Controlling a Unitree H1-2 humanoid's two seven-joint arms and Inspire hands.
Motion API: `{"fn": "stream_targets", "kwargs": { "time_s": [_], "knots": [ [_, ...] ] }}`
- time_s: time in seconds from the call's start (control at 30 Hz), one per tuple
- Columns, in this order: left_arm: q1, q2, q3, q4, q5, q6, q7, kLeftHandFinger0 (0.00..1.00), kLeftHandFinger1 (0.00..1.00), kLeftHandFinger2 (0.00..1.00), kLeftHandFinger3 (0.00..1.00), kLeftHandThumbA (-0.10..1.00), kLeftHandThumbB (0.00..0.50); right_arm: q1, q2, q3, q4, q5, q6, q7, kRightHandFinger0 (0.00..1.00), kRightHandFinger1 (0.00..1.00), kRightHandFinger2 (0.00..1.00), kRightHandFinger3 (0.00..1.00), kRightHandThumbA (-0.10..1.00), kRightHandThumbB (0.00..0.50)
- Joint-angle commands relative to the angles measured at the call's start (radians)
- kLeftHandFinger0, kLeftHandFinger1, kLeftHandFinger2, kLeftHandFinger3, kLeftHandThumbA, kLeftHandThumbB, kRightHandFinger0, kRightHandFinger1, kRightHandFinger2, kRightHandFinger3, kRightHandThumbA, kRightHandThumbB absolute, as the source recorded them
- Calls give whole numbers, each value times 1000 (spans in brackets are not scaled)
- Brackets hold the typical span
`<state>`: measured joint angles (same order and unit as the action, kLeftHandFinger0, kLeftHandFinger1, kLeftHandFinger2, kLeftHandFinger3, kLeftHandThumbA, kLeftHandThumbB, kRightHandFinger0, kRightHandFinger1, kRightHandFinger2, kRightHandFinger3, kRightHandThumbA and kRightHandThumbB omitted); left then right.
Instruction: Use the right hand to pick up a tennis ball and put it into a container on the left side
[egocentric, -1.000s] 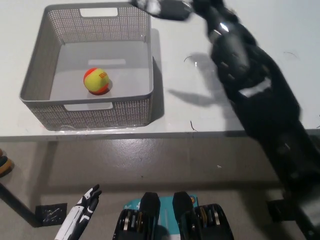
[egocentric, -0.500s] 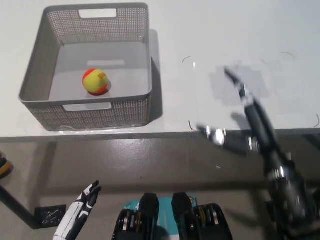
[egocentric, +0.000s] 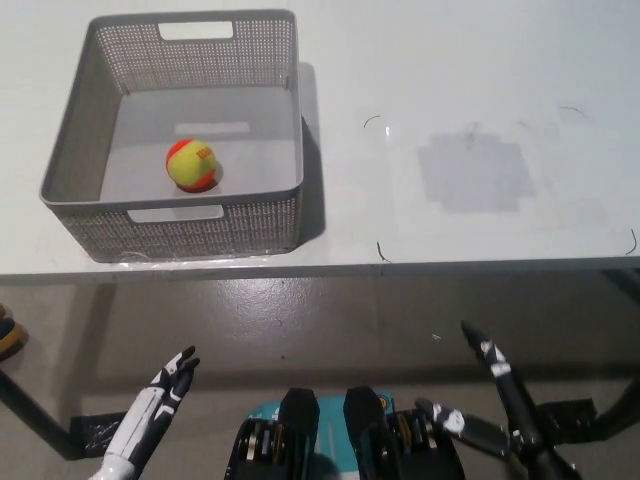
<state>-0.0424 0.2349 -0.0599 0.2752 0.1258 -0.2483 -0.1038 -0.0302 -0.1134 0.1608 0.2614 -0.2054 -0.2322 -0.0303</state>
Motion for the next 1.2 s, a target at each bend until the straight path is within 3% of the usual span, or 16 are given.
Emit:
{"fn": "stream_targets", "kwargs": {
  "time_s": [0.0, 0.1, 0.27, 0.47, 0.53, 0.67, 0.87, 1.17],
  "knots": [
    [-40, 35, 20, -10, -28, -33, -18, 1000, 1000, 1000, 1000, 1000, 353, -23, 12, -48, 75, 148, -238, -7, 1000, 1000, 1000, 1000, 1000, 326],
    [-41, 32, 31, -24, -47, -9, -19, 1000, 1000, 1000, 1000, 1000, 356, -35, 11, -51, 93, 156, -238, 7, 1000, 1000, 1000, 1000, 1000, 304],
    [-12, 32, 47, -54, -28, -10, 5, 1000, 1000, 1000, 1000, 1000, 323, -23, 15, -56, 100, 191, -238, 60, 1000, 1000, 1000, 1000, 1000, 323],
    [-3, 29, 64, -56, -32, 5, 2, 1000, 1000, 1000, 1000, 1000, 340, -26, 15, -62, 131, 184, -238, 56, 1000, 1000, 1000, 1000, 1000, 301],
    [-3, 24, 65, -50, -32, 1, 0, 1000, 1000, 1000, 1000, 1000, 328, -29, 16, -64, 134, 180, -238, 47, 1000, 1000, 1000, 1000, 1000, 320],
    [-5, 18, 62, -38, -30, -8, 1, 1000, 1000, 1000, 1000, 1000, 313, -36, 12, -66, 145, 185, -238, 57, 1000, 1000, 1000, 1000, 1000, 295],
    [17, 15, 66, -45, -31, -4, 6, 1000, 1000, 1000, 1000, 1000, 308, -34, 12, -59, 151, 181, -238, 62, 1000, 1000, 1000, 1000, 1000, 305],
    [49, 11, 66, -56, -38, -10, 4, 1000, 1000, 1000, 1000, 985, 286, -26, 9, -58, 158, 211, -238, 112, 1000, 1000, 1000, 1000, 985, 265]
  ]
}}
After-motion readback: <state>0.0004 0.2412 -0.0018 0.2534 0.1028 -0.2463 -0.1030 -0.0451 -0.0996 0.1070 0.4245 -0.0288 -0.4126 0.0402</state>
